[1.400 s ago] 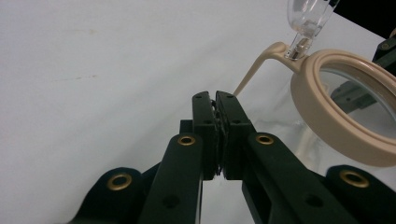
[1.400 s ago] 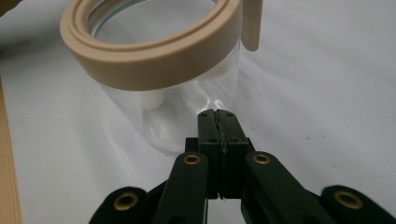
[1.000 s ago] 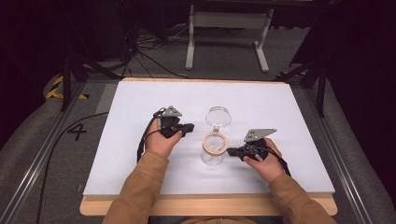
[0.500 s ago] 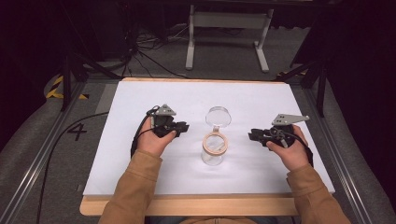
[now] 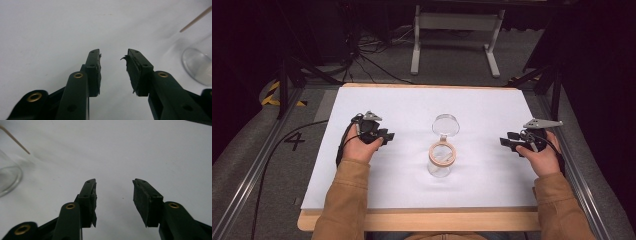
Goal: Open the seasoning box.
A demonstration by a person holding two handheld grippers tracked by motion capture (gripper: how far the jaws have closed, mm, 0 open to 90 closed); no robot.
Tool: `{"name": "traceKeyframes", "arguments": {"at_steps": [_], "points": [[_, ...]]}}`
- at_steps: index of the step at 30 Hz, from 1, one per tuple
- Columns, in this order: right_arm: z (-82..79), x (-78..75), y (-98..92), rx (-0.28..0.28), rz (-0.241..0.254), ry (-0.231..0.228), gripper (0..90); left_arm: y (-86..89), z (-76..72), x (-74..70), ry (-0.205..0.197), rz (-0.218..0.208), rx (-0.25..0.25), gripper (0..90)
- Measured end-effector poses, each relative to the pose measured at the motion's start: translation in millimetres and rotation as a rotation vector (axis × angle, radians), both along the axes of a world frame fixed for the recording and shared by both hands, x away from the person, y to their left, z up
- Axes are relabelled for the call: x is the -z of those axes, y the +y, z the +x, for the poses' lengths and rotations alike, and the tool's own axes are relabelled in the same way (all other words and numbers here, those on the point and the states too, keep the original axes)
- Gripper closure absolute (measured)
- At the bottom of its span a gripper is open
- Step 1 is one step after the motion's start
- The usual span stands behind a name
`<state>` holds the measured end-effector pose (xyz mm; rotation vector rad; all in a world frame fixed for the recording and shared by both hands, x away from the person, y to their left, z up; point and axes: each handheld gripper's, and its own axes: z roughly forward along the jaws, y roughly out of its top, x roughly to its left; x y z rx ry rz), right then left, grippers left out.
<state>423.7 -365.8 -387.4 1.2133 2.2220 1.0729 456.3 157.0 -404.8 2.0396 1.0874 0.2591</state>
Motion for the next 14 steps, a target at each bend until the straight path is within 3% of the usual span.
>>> {"name": "traceKeyframes", "arguments": {"at_steps": [2, 7, 14], "points": [[2.9, 5.8, -4.7, 0.015, -0.003, 0.013, 52.2, 3.1, 2.7, 6.3, 0.015, -0.003, -0.021, 58.5], [11.0, 24.4, -13.8, 0.045, -0.039, 0.029, 51.5, 3.6, 8.3, 18.5, 0.008, -0.003, -0.028, 47.6], [15.3, 37.3, -15.1, 0.058, -0.048, 0.045, 50.9, 3.1, 9.7, 19.4, -0.015, -0.022, -0.026, 37.7]]}}
